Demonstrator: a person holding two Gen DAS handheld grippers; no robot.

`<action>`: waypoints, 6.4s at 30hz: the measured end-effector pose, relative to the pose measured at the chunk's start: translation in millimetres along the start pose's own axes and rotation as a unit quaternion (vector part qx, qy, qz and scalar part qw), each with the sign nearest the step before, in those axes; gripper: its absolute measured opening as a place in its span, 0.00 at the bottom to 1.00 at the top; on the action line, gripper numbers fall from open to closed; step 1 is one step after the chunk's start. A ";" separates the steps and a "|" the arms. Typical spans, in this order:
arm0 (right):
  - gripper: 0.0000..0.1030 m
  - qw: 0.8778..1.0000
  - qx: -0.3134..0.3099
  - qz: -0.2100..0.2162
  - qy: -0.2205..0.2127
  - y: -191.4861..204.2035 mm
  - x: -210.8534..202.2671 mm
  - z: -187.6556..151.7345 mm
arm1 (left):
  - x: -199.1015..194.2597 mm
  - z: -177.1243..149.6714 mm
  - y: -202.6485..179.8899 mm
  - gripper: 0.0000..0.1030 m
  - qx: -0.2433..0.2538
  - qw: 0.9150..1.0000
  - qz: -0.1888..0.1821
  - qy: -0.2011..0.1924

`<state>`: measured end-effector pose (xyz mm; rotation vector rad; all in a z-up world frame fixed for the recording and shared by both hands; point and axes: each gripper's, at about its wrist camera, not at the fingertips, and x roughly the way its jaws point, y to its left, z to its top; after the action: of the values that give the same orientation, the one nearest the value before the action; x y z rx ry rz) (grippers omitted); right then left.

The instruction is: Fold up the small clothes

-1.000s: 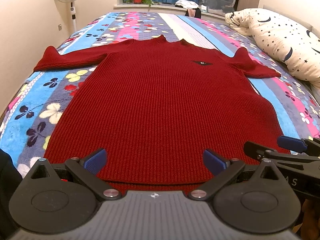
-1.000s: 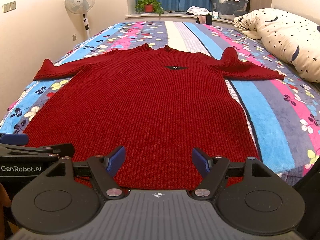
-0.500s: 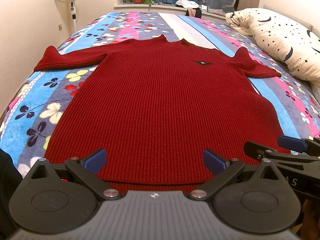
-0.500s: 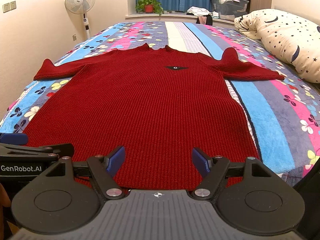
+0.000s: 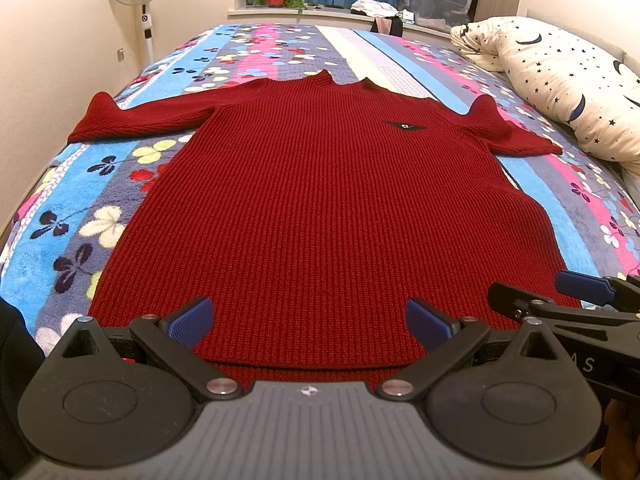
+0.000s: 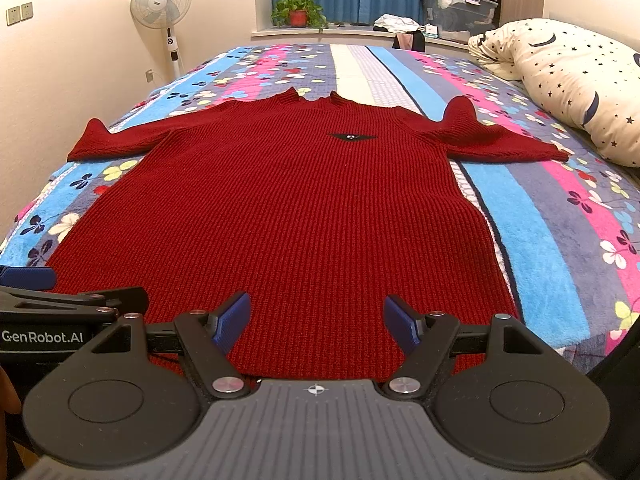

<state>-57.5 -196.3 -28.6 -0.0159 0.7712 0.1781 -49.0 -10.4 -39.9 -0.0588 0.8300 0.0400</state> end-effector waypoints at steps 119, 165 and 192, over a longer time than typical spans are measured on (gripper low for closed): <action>0.31 0.974 0.215 0.026 0.059 -184.8 276.0 212.9 | 170.6 247.1 132.9 0.46 -0.024 0.998 0.019 -0.063; 0.10 0.936 0.332 -0.098 -0.060 -328.9 255.6 214.6 | 184.9 249.5 120.7 0.48 0.000 0.998 0.008 -0.055; 0.11 0.854 0.483 -0.112 -0.159 -399.2 269.9 185.0 | 196.4 244.5 117.0 0.51 0.022 0.999 0.019 -0.043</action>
<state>326.4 -533.1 -103.5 0.8611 0.4504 -0.4392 256.5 125.4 -24.5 0.0003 0.7451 0.0603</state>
